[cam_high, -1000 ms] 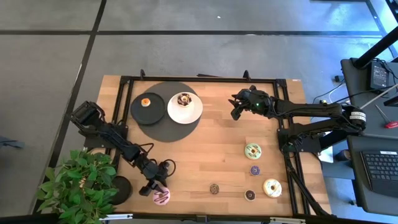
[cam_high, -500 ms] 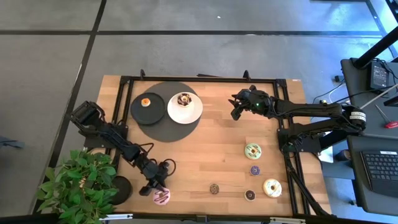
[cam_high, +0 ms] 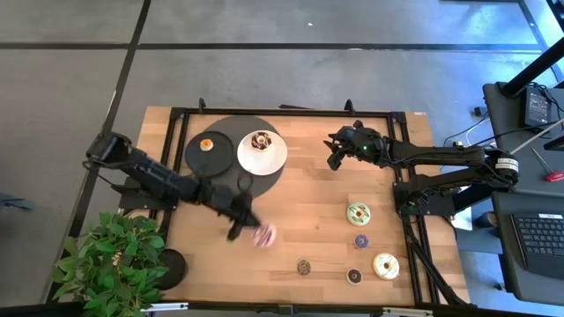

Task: Pick & Place donuts
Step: Put the big purple donut on the white plate

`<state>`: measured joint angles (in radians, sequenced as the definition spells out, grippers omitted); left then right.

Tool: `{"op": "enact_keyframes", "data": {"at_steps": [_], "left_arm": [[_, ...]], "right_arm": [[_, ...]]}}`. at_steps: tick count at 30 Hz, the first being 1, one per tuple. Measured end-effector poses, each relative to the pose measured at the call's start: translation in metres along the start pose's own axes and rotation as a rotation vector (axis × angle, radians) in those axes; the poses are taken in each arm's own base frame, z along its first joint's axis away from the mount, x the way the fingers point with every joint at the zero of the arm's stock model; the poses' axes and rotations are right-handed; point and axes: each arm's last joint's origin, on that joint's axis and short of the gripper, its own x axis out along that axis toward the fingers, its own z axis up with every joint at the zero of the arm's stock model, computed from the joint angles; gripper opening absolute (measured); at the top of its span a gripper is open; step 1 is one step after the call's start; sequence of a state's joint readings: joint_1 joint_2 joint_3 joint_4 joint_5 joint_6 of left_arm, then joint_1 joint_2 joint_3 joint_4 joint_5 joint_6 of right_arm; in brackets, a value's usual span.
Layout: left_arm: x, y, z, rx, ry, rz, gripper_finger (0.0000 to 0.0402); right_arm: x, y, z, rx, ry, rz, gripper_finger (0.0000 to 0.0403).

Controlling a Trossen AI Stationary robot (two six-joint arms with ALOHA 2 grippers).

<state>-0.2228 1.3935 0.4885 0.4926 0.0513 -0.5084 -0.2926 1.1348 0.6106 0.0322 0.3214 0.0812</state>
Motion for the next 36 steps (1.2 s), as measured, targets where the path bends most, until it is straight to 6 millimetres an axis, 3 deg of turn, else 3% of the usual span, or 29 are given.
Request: {"op": "enact_keyframes", "data": {"at_steps": [6, 14, 20, 26, 36], "left_arm": [[-0.018, 0.057, 0.031, -0.073, -0.183, 0.381, 0.0016], [-0.037, 0.115, 0.039, -0.196, -0.185, 0.602, 0.0016], [-0.041, 0.132, 0.039, -0.236, -0.176, 0.624, 0.0017], [-0.032, 0.141, 0.029, -0.248, -0.134, 0.656, 0.0017], [-0.03, 0.144, 0.027, -0.245, -0.14, 0.688, 0.0035]], "right_arm": [[0.0, 0.0, 0.0, -0.039, 0.0, 0.0, 0.0136], [0.0, 0.0, 0.0, -0.087, -0.001, 0.0, 0.0136], [0.0, 0.0, 0.0, -0.087, 0.0, 0.0, 0.0136], [0.0, 0.0, 0.0, -0.087, 0.0, 0.0, 0.0136], [0.0, 0.0, 0.0, -0.087, 0.0, 0.001, 0.0136]]}}
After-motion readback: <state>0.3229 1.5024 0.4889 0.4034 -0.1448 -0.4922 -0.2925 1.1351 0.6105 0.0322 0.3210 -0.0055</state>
